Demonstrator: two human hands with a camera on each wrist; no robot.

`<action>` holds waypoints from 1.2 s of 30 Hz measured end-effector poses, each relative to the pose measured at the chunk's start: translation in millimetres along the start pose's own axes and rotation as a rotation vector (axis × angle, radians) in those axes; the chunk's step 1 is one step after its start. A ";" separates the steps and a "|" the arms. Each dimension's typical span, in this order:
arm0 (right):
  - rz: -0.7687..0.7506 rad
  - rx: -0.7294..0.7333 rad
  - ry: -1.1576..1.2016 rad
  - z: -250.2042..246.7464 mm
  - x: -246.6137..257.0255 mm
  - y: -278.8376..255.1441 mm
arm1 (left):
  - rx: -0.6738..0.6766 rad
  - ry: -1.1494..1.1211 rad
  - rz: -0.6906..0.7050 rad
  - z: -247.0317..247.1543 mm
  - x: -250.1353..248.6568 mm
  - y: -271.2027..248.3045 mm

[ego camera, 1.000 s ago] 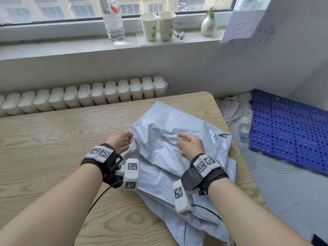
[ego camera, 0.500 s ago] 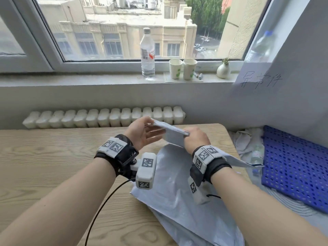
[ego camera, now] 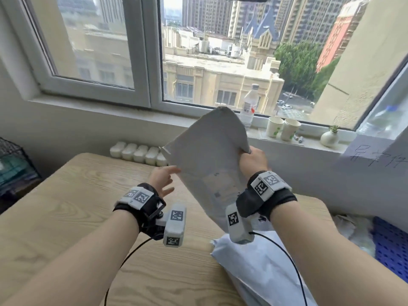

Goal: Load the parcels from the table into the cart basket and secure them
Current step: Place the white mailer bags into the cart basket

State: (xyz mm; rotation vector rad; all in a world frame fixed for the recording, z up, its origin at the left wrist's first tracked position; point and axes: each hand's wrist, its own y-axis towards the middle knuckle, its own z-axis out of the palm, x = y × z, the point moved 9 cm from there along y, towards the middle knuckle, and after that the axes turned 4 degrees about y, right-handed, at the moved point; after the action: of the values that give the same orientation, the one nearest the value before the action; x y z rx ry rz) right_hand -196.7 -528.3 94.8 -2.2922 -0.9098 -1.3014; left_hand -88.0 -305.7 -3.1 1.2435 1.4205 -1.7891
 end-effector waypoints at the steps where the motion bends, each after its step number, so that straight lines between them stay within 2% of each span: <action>1: -0.008 0.019 0.044 14.0 9.0 -4.9 | -0.017 0.001 -0.003 -16.8 2.0 -1.2; 9: -0.023 0.172 0.325 110.7 69.9 -46.5 | -0.133 -0.026 -0.039 -139.1 18.7 -4.5; 15: 0.060 0.212 0.446 147.6 89.2 -61.7 | -0.053 -0.017 -0.057 -177.3 37.0 -19.4; 22: 0.021 0.090 0.273 142.4 89.8 -67.6 | -0.227 0.001 0.036 -230.8 25.5 -30.0; 24: 0.003 0.087 0.272 139.2 93.4 -71.5 | -0.278 0.072 0.059 -243.4 18.7 -30.8; 26: -0.048 0.124 0.266 142.5 102.7 -76.5 | -0.336 0.262 0.131 -249.0 1.7 -37.2; 29: -0.224 0.241 0.220 159.6 130.1 -92.3 | -0.340 0.668 0.276 -232.8 -28.0 -48.7; 31: -0.348 0.344 0.154 175.5 148.6 -108.3 | -0.313 0.838 0.349 -215.9 -41.0 -55.2; 33: -0.442 0.426 0.022 189.7 161.0 -123.5 | -0.284 0.925 0.398 -200.1 -50.9 -58.9; 36: -0.522 0.469 -0.302 203.7 163.2 -134.1 | -0.294 0.967 0.504 -184.9 -72.0 -68.5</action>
State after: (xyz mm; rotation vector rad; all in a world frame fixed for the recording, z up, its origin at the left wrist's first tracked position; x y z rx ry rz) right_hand -98.9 -253.6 128.0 -1.9645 -1.7908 -0.7856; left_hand -53.4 -119.8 88.1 2.1770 1.5292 -0.5894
